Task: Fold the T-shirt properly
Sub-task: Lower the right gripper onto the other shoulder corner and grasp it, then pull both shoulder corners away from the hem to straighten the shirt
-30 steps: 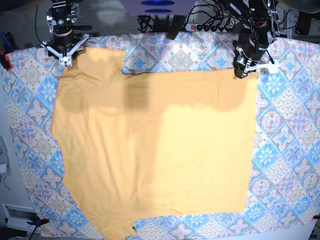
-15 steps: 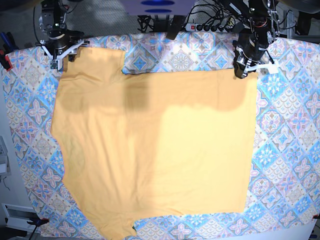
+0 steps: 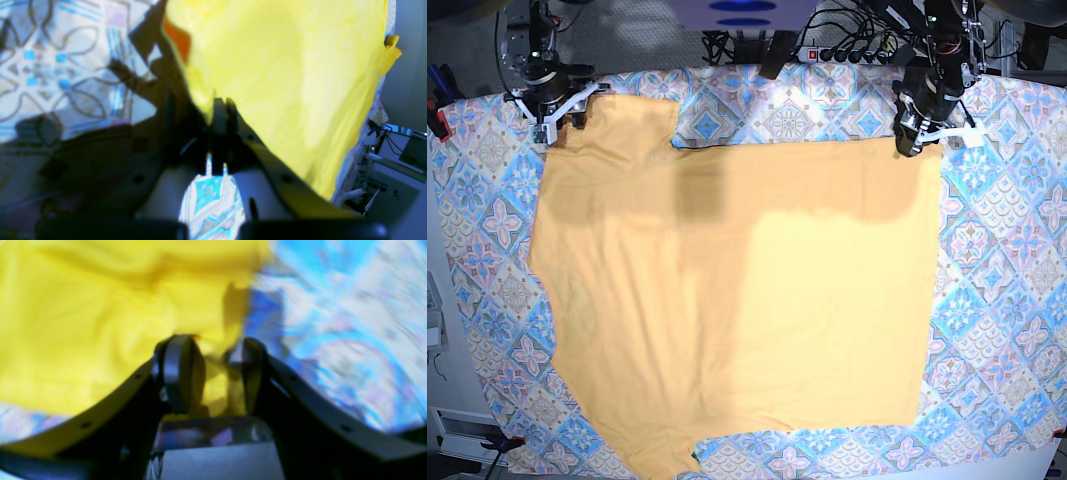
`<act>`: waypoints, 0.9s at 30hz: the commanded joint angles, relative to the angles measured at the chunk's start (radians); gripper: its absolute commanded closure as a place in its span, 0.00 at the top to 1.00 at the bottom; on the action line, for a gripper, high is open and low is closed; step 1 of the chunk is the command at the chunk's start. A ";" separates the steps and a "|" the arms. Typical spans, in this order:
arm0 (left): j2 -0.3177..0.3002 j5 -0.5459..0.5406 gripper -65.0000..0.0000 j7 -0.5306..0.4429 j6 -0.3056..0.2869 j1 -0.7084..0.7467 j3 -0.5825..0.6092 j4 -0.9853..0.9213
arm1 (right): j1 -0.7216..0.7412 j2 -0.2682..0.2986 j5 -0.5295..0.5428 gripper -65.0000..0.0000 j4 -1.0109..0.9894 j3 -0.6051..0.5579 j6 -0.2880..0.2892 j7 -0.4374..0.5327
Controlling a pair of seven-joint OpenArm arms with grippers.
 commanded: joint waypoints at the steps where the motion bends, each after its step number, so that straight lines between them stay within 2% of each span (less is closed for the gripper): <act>1: -0.007 0.011 0.00 0.008 0.009 0.006 -0.002 0.009 | -0.009 0.002 0.007 0.31 0.011 -0.002 0.041 -0.006; 4: -0.007 0.011 0.00 0.008 0.009 0.006 -0.002 0.009 | -0.009 -0.001 0.007 0.18 0.005 0.006 0.095 -0.006; 9: -0.007 0.011 0.00 0.008 0.009 0.006 -0.002 0.009 | -0.009 0.001 0.007 0.00 0.005 0.009 0.100 -0.006; 16: -0.010 0.011 0.00 0.008 0.008 0.038 -0.002 0.009 | -0.053 -0.004 0.007 0.00 0.015 0.092 0.104 0.002; 27: -0.033 0.009 0.00 0.008 0.006 0.100 -0.003 0.010 | -0.132 -0.001 0.006 0.00 0.086 0.116 0.106 0.003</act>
